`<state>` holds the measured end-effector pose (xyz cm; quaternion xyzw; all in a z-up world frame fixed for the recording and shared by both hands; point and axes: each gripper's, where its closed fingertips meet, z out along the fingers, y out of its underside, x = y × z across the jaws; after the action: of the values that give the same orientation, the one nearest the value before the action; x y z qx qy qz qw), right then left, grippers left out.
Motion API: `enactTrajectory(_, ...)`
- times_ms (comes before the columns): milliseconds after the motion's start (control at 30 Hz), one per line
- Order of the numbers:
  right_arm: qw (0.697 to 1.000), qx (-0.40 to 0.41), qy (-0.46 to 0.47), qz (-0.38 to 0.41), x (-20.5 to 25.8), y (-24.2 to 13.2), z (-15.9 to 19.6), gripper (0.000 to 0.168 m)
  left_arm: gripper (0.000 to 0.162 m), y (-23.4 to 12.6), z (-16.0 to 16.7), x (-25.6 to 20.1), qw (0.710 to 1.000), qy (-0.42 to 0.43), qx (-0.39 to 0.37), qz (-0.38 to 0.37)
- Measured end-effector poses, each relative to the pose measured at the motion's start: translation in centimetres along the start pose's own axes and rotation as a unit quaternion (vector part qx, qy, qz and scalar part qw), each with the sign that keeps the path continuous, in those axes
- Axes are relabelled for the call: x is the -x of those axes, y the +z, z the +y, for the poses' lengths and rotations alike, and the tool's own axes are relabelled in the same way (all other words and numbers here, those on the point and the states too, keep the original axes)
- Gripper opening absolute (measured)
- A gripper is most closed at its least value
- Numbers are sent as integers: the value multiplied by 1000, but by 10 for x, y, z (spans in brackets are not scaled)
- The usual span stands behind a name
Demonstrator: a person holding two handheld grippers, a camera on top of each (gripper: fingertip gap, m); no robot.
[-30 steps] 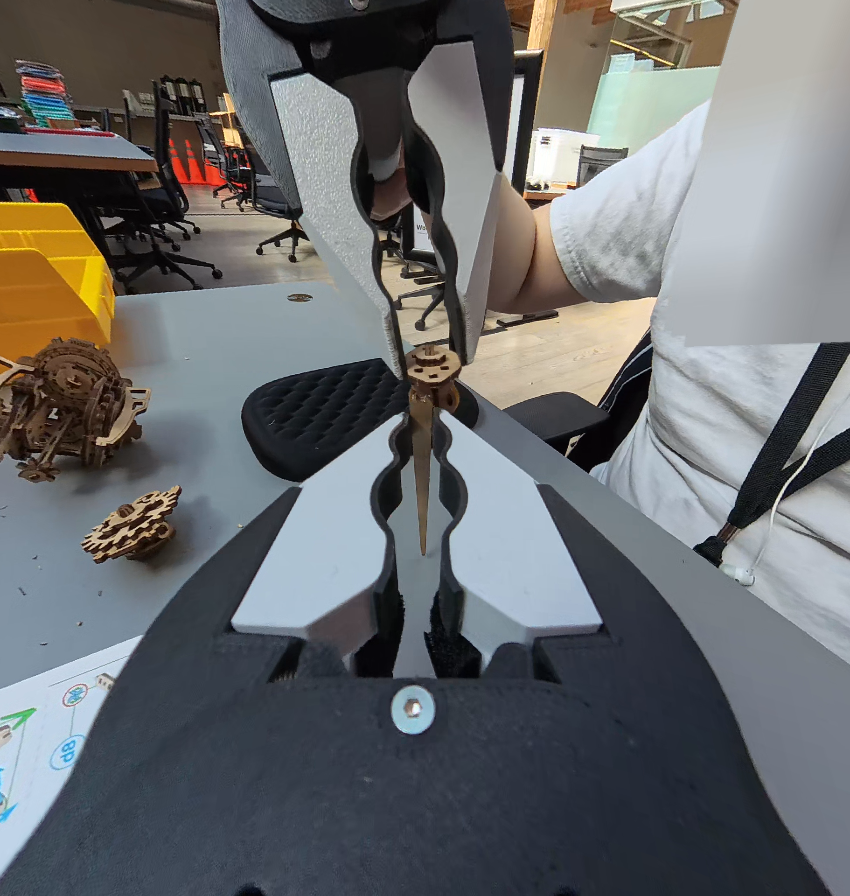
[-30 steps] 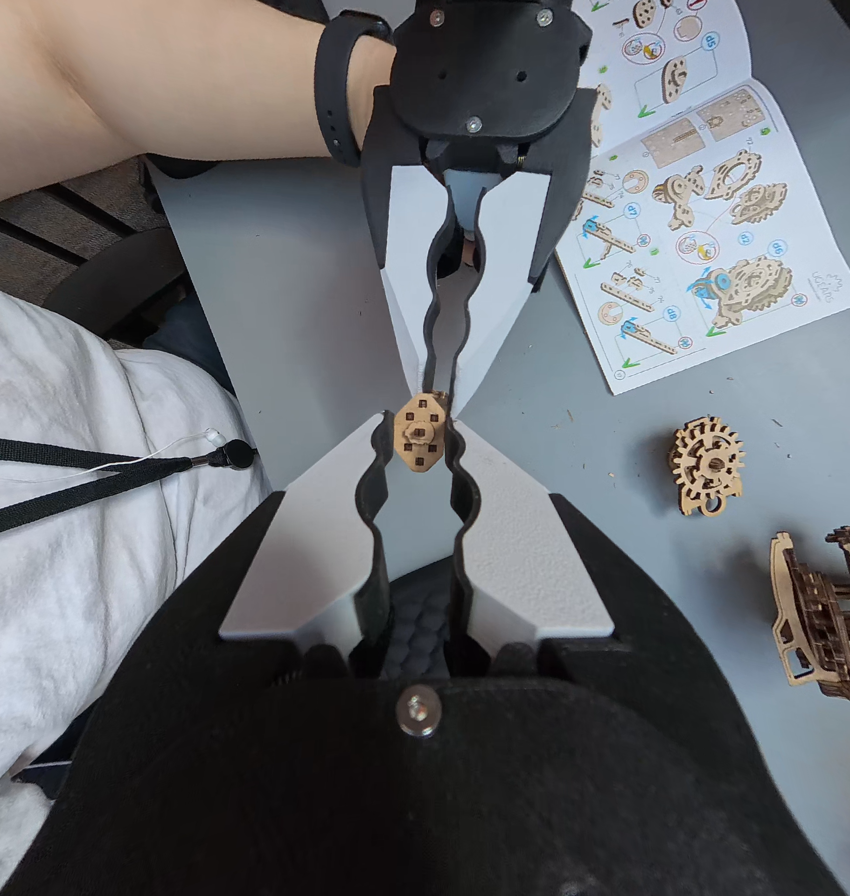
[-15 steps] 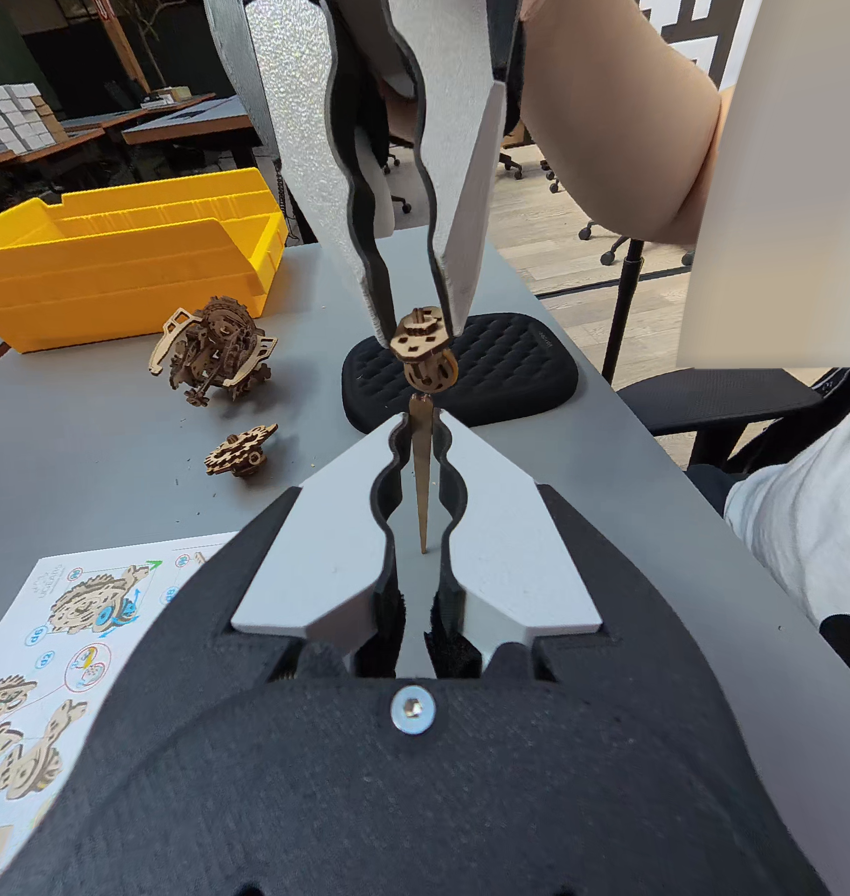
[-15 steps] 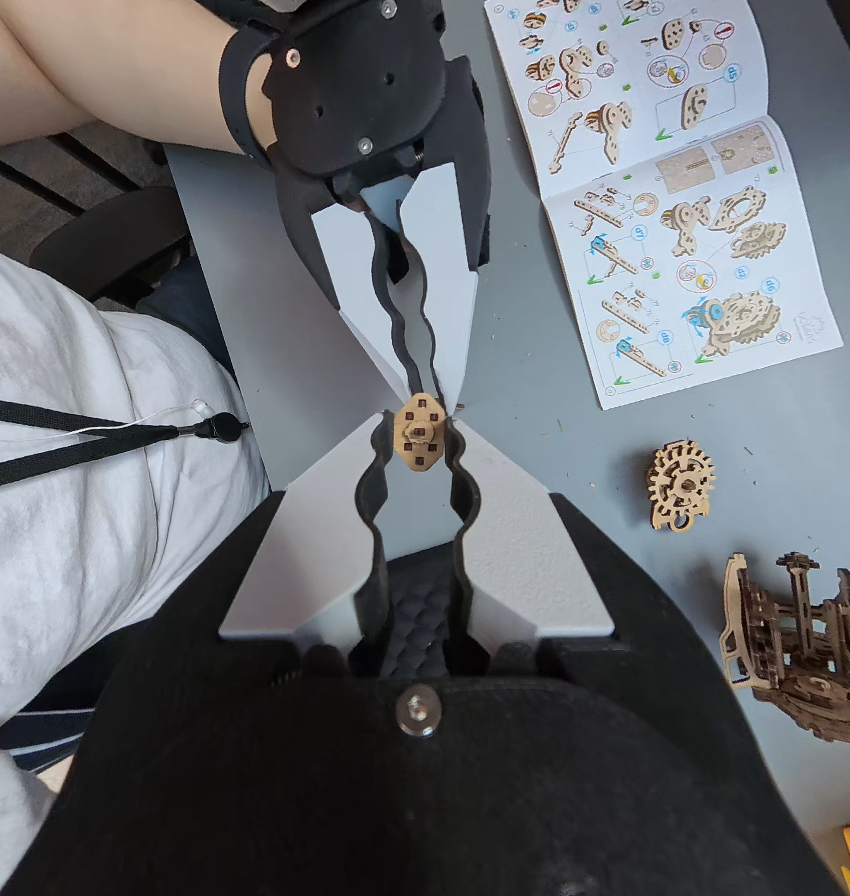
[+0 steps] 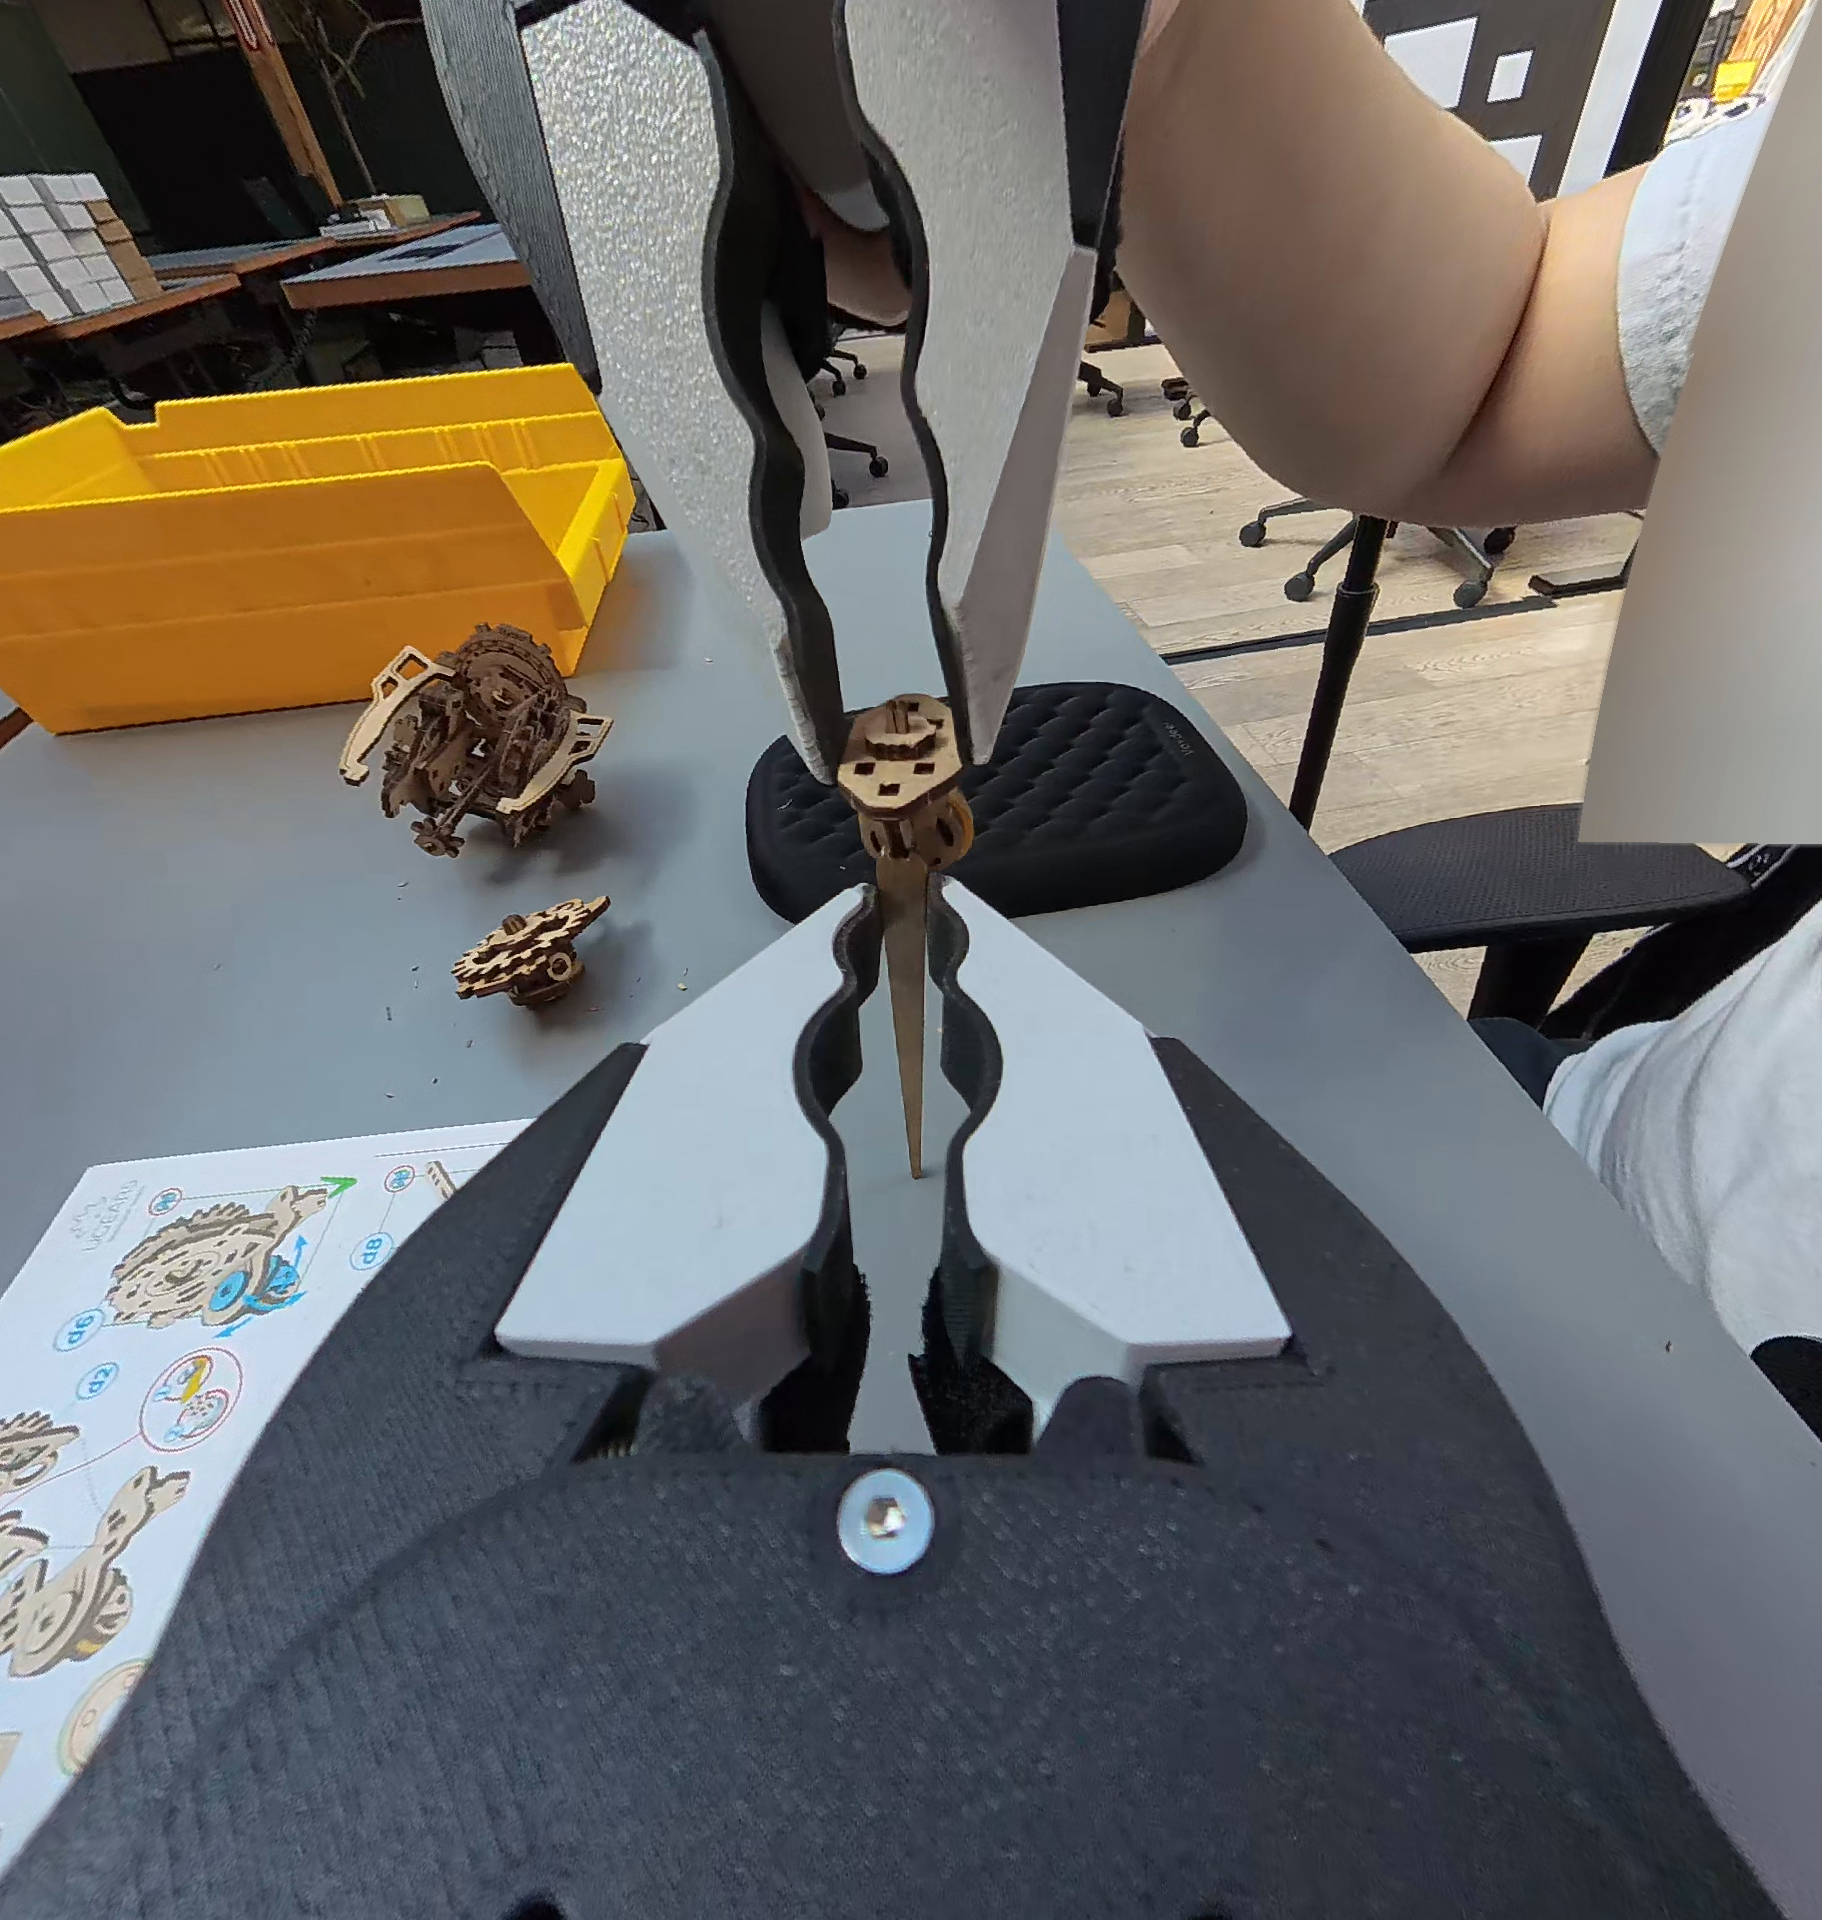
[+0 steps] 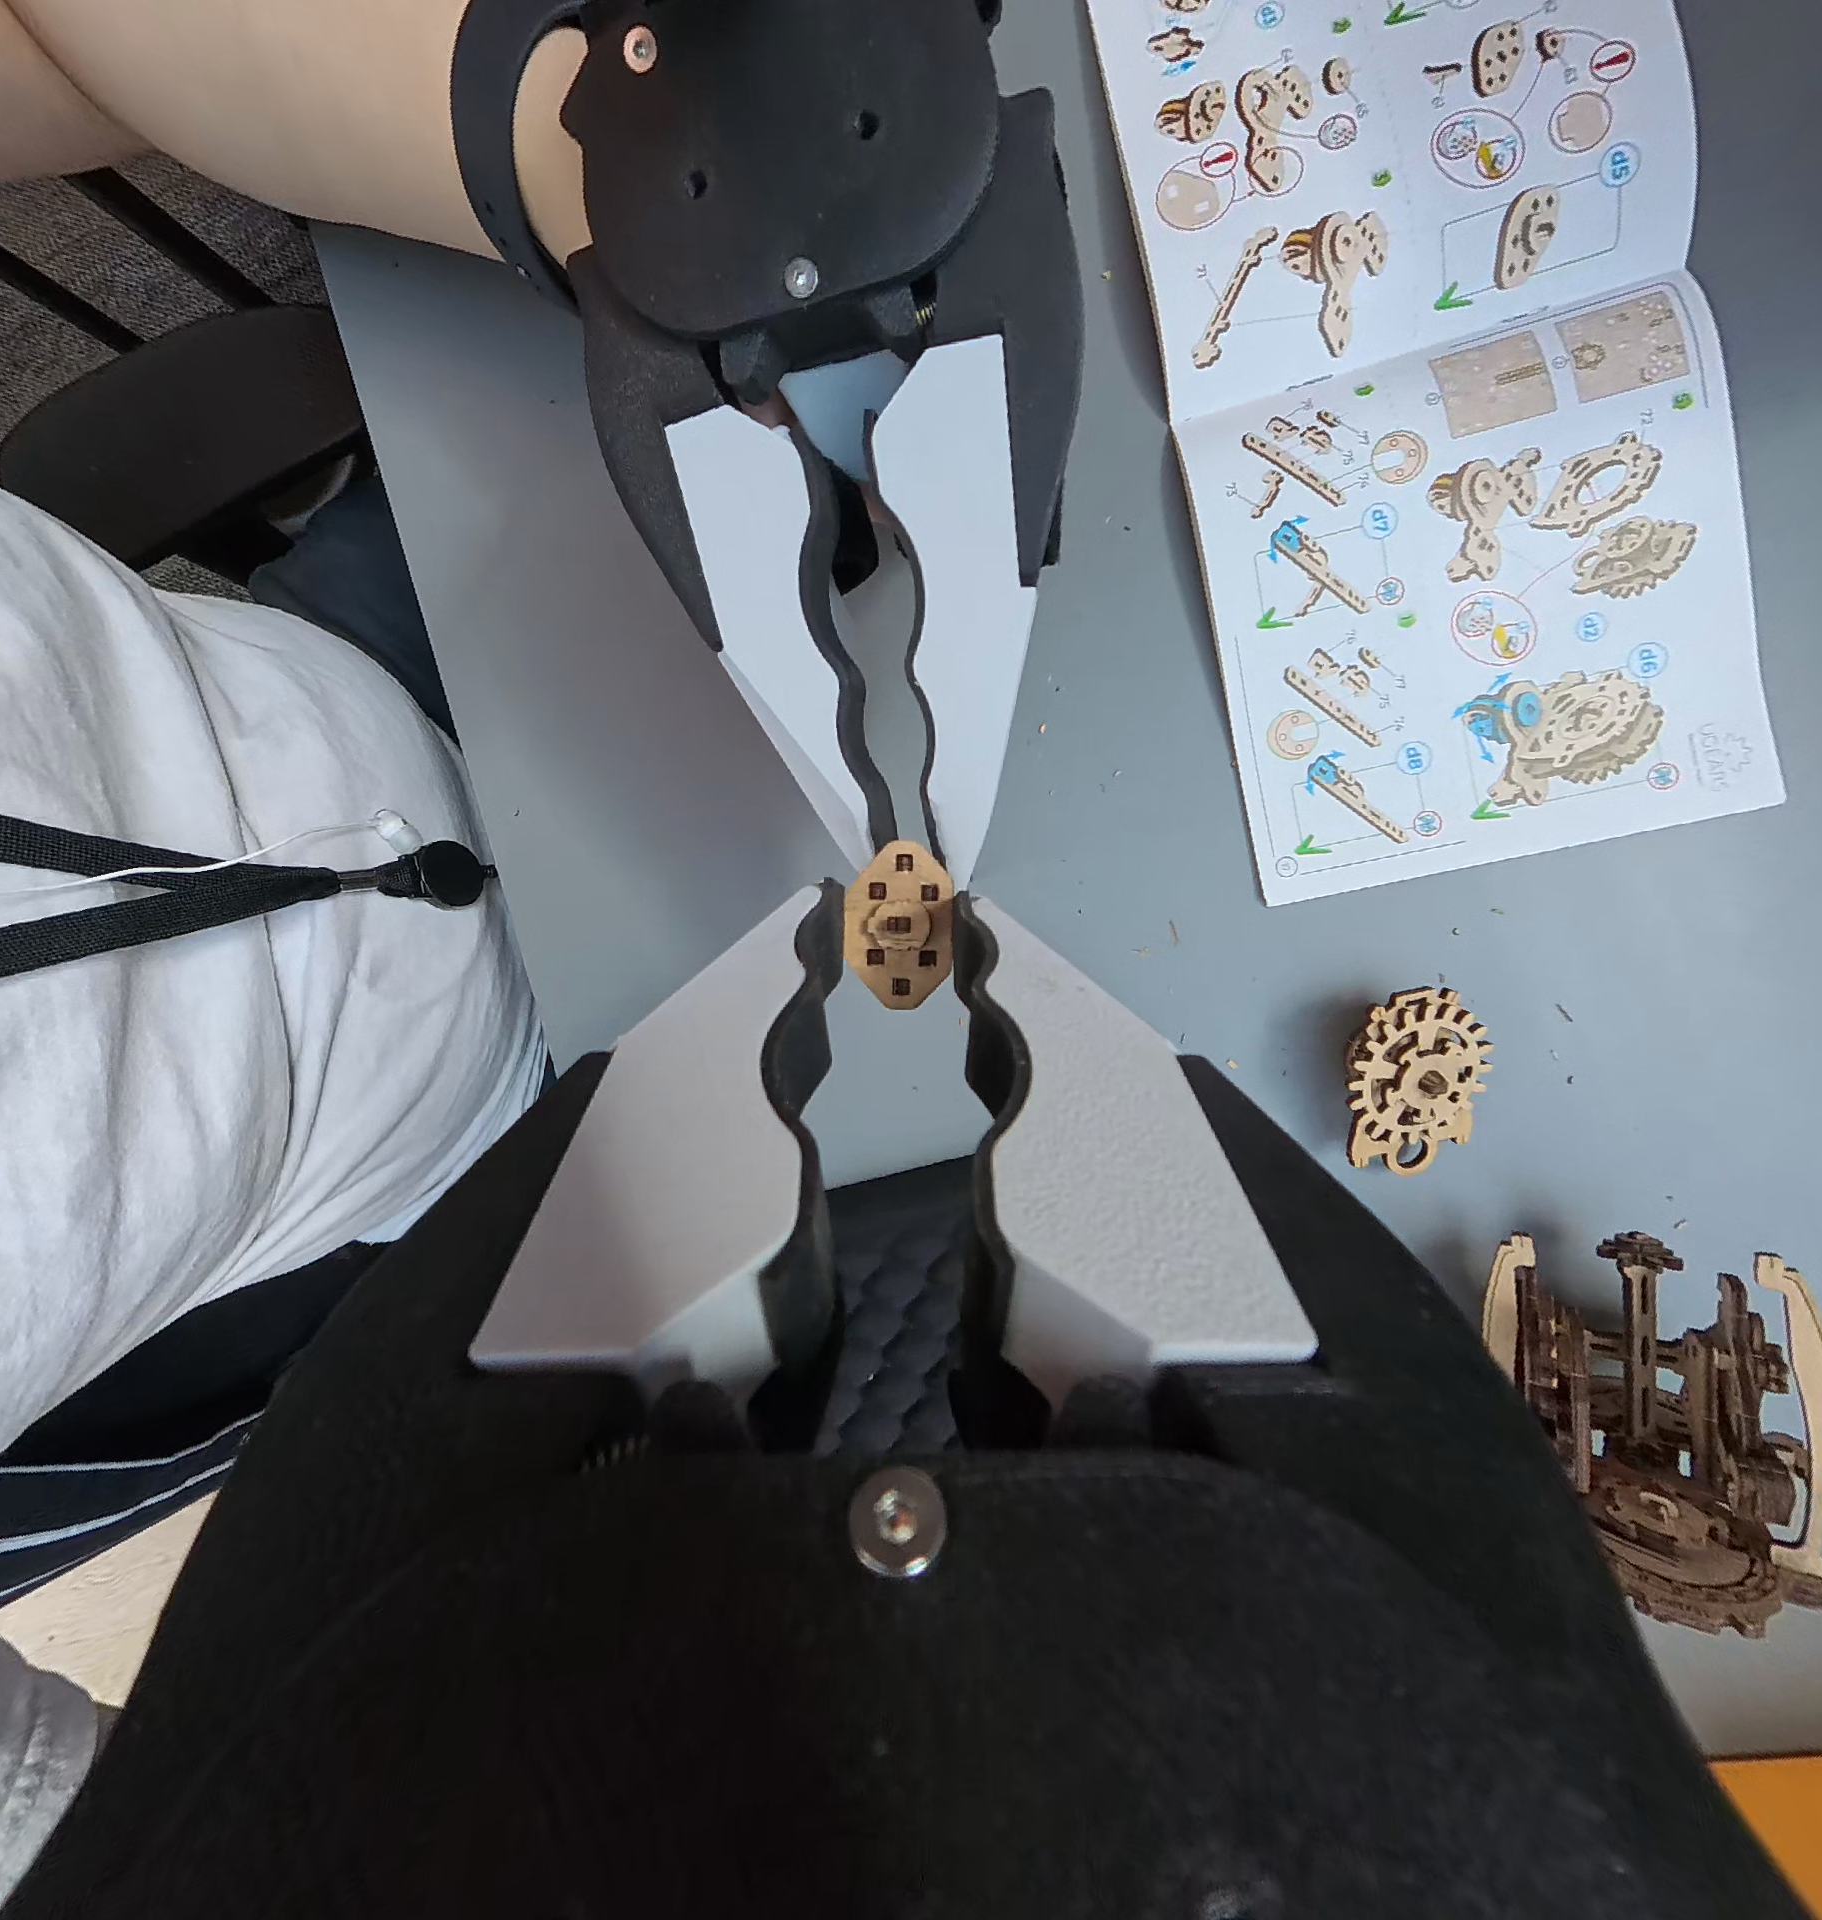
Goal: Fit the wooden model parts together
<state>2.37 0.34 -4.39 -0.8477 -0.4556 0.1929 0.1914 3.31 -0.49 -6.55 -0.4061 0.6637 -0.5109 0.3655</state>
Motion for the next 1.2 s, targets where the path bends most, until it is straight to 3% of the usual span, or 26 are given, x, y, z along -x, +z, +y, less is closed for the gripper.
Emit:
enactTrajectory(467,999,44,-14,14,0,3,-3,20,6,-2,3,0,1000,-6,2,6)
enactTrajectory(833,998,59,-19,21,-1,4,-5,20,15,-7,-3,-3,1000,-3,-14,17)
enactTrajectory(1200,997,65,-24,23,-1,5,-7,20,0,-23,-17,4,999,38,-29,-2)
